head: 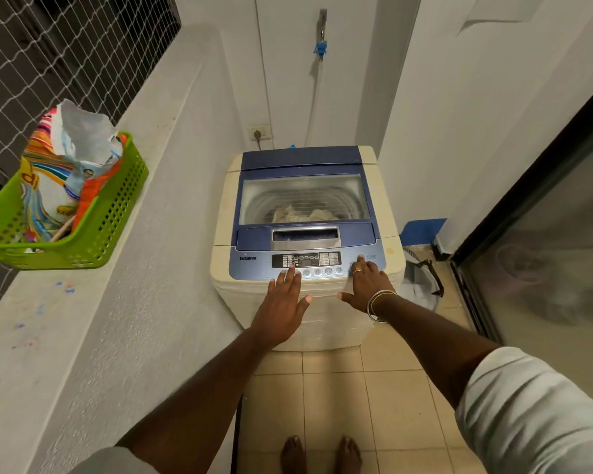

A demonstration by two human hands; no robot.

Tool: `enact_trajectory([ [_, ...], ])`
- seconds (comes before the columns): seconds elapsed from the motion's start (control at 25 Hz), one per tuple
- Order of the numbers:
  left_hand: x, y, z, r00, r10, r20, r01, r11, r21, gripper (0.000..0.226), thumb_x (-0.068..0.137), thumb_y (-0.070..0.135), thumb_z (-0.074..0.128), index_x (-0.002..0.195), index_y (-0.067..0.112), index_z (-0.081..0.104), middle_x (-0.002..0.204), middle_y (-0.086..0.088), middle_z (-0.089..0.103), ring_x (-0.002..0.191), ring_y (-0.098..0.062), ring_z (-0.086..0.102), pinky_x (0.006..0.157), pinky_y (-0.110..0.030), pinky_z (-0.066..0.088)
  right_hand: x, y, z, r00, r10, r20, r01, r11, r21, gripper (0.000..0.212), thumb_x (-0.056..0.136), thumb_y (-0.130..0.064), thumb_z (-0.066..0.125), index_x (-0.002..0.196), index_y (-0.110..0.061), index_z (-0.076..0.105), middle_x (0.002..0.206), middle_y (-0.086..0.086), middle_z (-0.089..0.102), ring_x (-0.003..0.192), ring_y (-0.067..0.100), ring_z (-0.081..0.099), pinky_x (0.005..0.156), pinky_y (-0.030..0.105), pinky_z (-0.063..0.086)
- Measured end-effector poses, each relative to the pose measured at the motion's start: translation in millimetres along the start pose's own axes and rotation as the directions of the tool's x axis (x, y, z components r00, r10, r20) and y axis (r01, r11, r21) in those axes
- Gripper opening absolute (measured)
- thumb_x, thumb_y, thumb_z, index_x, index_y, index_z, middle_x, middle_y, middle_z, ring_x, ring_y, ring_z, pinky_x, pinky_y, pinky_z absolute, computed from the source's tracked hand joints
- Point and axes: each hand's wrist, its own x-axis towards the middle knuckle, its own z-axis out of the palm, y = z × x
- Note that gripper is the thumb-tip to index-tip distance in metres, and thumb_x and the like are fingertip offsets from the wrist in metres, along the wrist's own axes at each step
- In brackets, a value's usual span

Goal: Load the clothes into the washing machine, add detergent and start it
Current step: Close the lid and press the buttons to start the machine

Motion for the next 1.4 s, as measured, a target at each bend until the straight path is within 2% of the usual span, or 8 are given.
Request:
enact_trajectory([
  [0.24, 4.4, -0.5, 6.0, 1.000, 0.015, 0.000, -0.015, 1.000, -0.020, 0.065, 0.106, 0.047, 0.024, 0.159, 0.014, 0.008, 0.167, -0.006, 0.001, 0.154, -0.024, 0.000, 0.122, -0.038, -0.003, 7.3, -0.8, -3.2, 1.000, 0.022, -0.014, -0.022, 0.999, -0.036, 0.101, 0.069, -0.069, 0.071, 0.144, -0.014, 0.033, 0.148, 0.009, 0.036, 0.134, 0.031, 0.036, 0.107, 0.051, 0.040],
  [0.36, 2.8, 1.5, 6.1, 1.000, 0.018, 0.010, -0.017, 1.000, -0.017, 0.065, 0.105, 0.047, 0.025, 0.159, 0.014, 0.007, 0.167, -0.006, 0.000, 0.154, -0.024, -0.001, 0.122, -0.037, -0.003, 13.6, 0.6, -21.7, 0.996, 0.084, 0.027, -0.087, 0.985, 0.149, 0.086, 0.069, -0.065, 0.074, 0.132, -0.016, 0.042, 0.127, 0.006, 0.053, 0.126, 0.029, 0.042, 0.101, 0.050, 0.043],
  [0.52, -0.2, 1.2, -3.1, 1.000, 0.027, 0.006, -0.027, 1.000, -0.004, 0.065, 0.106, 0.047, 0.026, 0.159, 0.014, 0.009, 0.167, -0.006, 0.002, 0.154, -0.024, 0.001, 0.123, -0.038, -0.001, 4.9, 11.1, -29.5, 0.991, 0.136, -0.006, -0.121, 0.901, 0.416, 0.069, 0.075, -0.056, 0.076, 0.125, -0.018, 0.047, 0.121, 0.006, 0.059, 0.124, 0.027, 0.048, 0.097, 0.045, 0.049],
  [0.64, -1.8, -2.6, -5.9, 1.000, 0.020, 0.000, -0.020, 1.000, 0.015, 0.065, 0.106, 0.048, 0.026, 0.159, 0.014, 0.011, 0.167, -0.007, 0.003, 0.154, -0.025, 0.002, 0.123, -0.039, 0.000, -10.6, 11.9, -23.4, 0.991, 0.125, -0.055, -0.088, 0.892, 0.443, 0.063, 0.079, -0.049, 0.075, 0.127, -0.019, 0.048, 0.127, 0.006, 0.057, 0.128, 0.027, 0.045, 0.099, 0.045, 0.048],
  [0.84, -10.0, -4.4, -3.8, 1.000, 0.013, 0.015, -0.013, 1.000, 0.025, 0.065, 0.105, 0.048, 0.025, 0.159, 0.015, 0.007, 0.167, -0.005, 0.002, 0.154, -0.024, 0.002, 0.122, -0.037, -0.002, -24.4, 4.5, -14.6, 0.991, 0.082, -0.103, -0.048, 0.953, 0.299, 0.074, 0.082, -0.051, 0.072, 0.139, -0.019, 0.040, 0.145, 0.005, 0.047, 0.137, 0.027, 0.038, 0.105, 0.046, 0.045],
  [1.08, -9.7, -7.3, -2.2, 1.000, -0.004, 0.021, 0.004, 1.000, 0.013, 0.065, 0.105, 0.048, 0.026, 0.159, 0.016, 0.007, 0.167, -0.005, 0.002, 0.154, -0.025, 0.002, 0.123, -0.039, 0.000, -15.2, -2.2, -19.9, 0.994, 0.031, -0.105, -0.012, 0.984, 0.180, 0.073, 0.083, -0.056, 0.068, 0.138, -0.017, 0.040, 0.144, 0.005, 0.044, 0.136, 0.027, 0.037, 0.108, 0.049, 0.040],
  [1.28, -7.3, -8.9, -3.2, 1.000, -0.015, 0.020, 0.015, 1.000, 0.007, 0.065, 0.105, 0.048, 0.027, 0.159, 0.016, 0.008, 0.167, -0.005, 0.005, 0.154, -0.026, 0.005, 0.123, -0.041, 0.002, -23.3, -34.3, -7.0, 0.980, -0.048, -0.193, 0.081, 0.982, 0.168, 0.080, 0.090, -0.059, 0.053, 0.151, -0.012, 0.030, 0.160, 0.009, 0.027, 0.147, 0.028, 0.026, 0.118, 0.047, 0.029],
  [1.4, -8.5, -8.9, -3.0, 1.000, -0.015, 0.026, 0.015, 1.000, 0.027, 0.065, 0.105, 0.048, 0.026, 0.159, 0.015, 0.010, 0.167, -0.006, 0.005, 0.154, -0.026, 0.005, 0.123, -0.040, 0.002, -31.5, -51.8, -0.1, 0.977, -0.105, -0.183, 0.131, 0.983, 0.132, 0.082, 0.093, -0.061, 0.046, 0.154, -0.011, 0.024, 0.164, 0.010, 0.018, 0.151, 0.028, 0.016, 0.122, 0.048, 0.020],
])
